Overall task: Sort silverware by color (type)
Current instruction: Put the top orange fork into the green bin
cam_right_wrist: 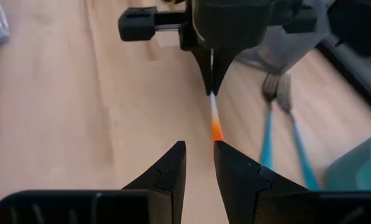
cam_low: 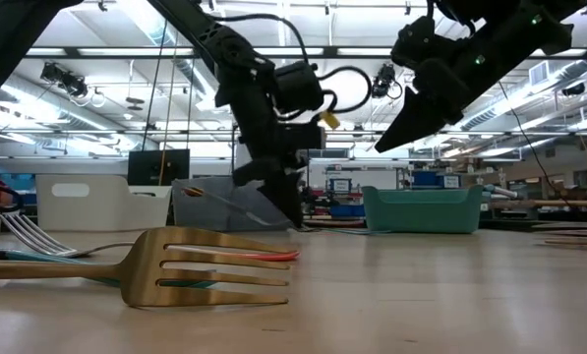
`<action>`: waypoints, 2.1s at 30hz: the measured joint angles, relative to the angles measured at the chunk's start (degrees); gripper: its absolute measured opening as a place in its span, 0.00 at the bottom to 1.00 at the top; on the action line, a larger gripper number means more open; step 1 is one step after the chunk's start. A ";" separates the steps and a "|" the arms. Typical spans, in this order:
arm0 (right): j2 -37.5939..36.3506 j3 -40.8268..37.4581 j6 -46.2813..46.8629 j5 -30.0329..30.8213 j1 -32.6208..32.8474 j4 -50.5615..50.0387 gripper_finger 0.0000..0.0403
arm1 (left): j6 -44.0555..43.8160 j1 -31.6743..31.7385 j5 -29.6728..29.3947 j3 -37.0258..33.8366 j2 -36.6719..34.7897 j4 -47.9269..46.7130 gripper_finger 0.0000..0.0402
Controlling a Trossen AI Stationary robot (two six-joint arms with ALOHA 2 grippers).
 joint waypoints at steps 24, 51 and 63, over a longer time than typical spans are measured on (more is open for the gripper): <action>0.00 0.00 -47.89 18.83 -0.05 -1.74 0.44 | -26.15 0.74 8.83 11.73 -0.03 -0.22 0.02; 0.02 0.00 -59.53 19.86 -3.60 -1.12 0.13 | -35.24 1.40 15.63 13.14 -0.07 7.12 0.02; 0.04 0.00 -61.73 17.80 -3.52 -2.51 0.03 | -32.42 0.90 15.61 13.16 -0.29 9.62 0.28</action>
